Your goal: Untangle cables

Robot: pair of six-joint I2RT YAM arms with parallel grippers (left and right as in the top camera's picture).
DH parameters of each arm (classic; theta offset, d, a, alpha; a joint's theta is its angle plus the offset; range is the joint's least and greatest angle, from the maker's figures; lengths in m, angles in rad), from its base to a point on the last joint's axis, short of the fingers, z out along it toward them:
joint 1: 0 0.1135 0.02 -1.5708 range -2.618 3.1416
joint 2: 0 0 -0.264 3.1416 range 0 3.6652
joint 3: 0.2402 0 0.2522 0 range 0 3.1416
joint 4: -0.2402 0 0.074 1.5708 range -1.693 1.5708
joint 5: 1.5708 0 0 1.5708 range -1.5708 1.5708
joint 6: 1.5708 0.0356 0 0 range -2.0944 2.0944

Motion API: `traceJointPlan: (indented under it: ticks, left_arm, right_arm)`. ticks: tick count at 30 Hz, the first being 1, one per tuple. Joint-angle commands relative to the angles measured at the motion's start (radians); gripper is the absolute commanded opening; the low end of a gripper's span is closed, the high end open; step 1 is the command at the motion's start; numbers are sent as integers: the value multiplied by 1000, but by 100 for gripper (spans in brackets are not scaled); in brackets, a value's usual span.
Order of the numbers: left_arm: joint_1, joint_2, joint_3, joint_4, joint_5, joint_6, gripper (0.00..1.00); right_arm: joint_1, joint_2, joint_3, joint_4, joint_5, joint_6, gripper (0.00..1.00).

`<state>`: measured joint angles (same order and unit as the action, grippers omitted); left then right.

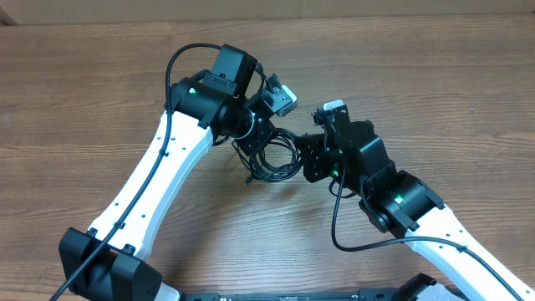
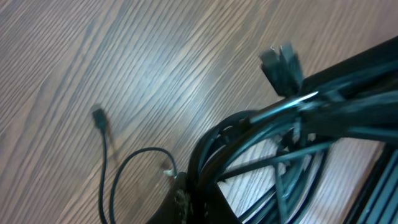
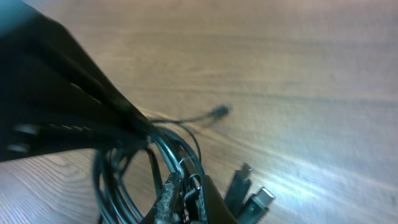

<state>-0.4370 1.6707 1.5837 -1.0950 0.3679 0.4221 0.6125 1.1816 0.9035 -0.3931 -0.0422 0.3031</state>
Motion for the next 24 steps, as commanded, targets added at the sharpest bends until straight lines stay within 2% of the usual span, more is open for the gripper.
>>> traceJointPlan:
  ticks: [1, 6, 11, 12, 15, 17, 19, 21, 23, 24]
  left_arm:
    - [-7, -5, 12, 32, 177, 7, 4]
    - [-7, -5, 12, 29, 277, 54, 4]
    - [-5, -5, 12, 22, 268, 53, 4]
    - [-3, -5, 11, 22, 258, 53, 4]
    - [2, -5, 11, 22, 212, 31, 5]
    - [6, -5, 11, 22, 177, -4, 4]
    - [9, -5, 11, 23, 132, -37, 4]
    - [15, -5, 11, 30, 91, -77, 4]
    - [24, -5, 11, 39, 75, -107, 4]
    - [28, -5, 11, 43, 75, -116, 4]
  right_arm:
    - [9, 49, 13, -36, -24, 53, 4]
    - [9, 92, 13, -25, -56, 53, 4]
    - [0, 92, 13, -8, -55, 52, 5]
    - [-5, 91, 13, -6, -55, 53, 9]
    - [-23, 83, 14, -14, -55, 53, 29]
    - [-37, 69, 14, -23, -56, 53, 46]
    - [-48, 50, 14, -33, -56, 53, 68]
    - [-63, 21, 14, -44, -56, 53, 81]
    - [-81, -12, 14, -61, -56, 53, 100]
    - [-89, -26, 14, -71, -56, 54, 100]
